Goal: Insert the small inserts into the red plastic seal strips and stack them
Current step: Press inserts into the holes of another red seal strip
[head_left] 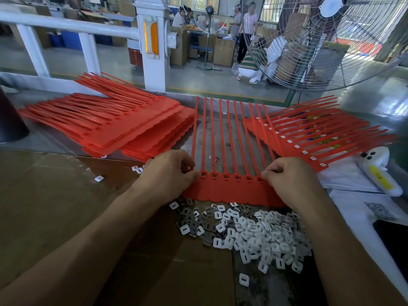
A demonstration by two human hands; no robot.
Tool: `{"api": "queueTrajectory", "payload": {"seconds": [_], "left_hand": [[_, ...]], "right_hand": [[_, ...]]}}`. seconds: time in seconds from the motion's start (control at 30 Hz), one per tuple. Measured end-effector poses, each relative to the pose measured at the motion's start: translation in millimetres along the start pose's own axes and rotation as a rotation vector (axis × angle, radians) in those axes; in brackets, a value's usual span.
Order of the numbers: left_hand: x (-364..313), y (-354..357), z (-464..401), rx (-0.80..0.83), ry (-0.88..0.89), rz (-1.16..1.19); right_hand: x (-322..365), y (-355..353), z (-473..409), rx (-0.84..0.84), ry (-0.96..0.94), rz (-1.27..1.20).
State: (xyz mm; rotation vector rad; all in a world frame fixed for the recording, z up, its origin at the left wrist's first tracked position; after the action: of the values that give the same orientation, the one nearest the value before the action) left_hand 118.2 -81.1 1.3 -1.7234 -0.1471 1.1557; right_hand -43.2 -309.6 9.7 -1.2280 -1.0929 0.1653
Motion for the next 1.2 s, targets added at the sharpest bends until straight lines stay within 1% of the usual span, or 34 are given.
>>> {"api": "queueTrajectory", "payload": {"seconds": [0.07, 0.1, 0.17, 0.27, 0.37, 0.43, 0.63, 1.07, 1.2], "left_hand": [[-0.6, 0.1, -0.1, 0.0, 0.002, 0.002], [-0.8, 0.0, 0.0, -0.001, 0.005, 0.003], [-0.6, 0.0, -0.3, -0.001, 0.009, -0.002], [-0.6, 0.8, -1.0, -0.002, 0.014, -0.011], [-0.8, 1.1, -1.6, -0.002, 0.015, -0.024], [-0.6, 1.4, -2.0, 0.001, 0.015, -0.032], [-0.6, 1.5, -2.7, -0.007, 0.012, -0.041], [0.6, 1.9, -1.1, -0.007, 0.008, -0.039], [0.2, 1.4, -1.2, -0.009, 0.005, -0.033]], "right_hand": [[6.8, -2.9, 1.4, -0.009, -0.053, -0.035], [14.9, -1.1, 3.2, 0.023, -0.106, -0.07], [38.6, 11.9, 11.6, 0.161, -0.247, -0.106], [68.8, 39.8, 30.6, 0.379, -0.401, -0.064], [86.8, 59.5, 44.6, 0.495, -0.491, -0.047], [93.3, 67.1, 49.1, 0.512, -0.52, -0.006], [95.5, 75.9, 51.5, 0.51, -0.514, 0.083], [97.2, 78.0, 54.6, 0.52, -0.497, 0.1], [96.1, 77.1, 55.4, 0.549, -0.475, 0.085]]}}
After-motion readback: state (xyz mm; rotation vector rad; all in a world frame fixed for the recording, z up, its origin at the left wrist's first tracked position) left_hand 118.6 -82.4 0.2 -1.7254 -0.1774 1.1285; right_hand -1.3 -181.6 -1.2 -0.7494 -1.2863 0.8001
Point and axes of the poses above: each hand's wrist, its own z-axis away from the middle knuckle, its own y-axis out of the palm, x = y × z, the point moved 9 cm from there along -z, towards the middle knuckle, and after that the axes turned 6 degrees about x, right-handed, at the moved point
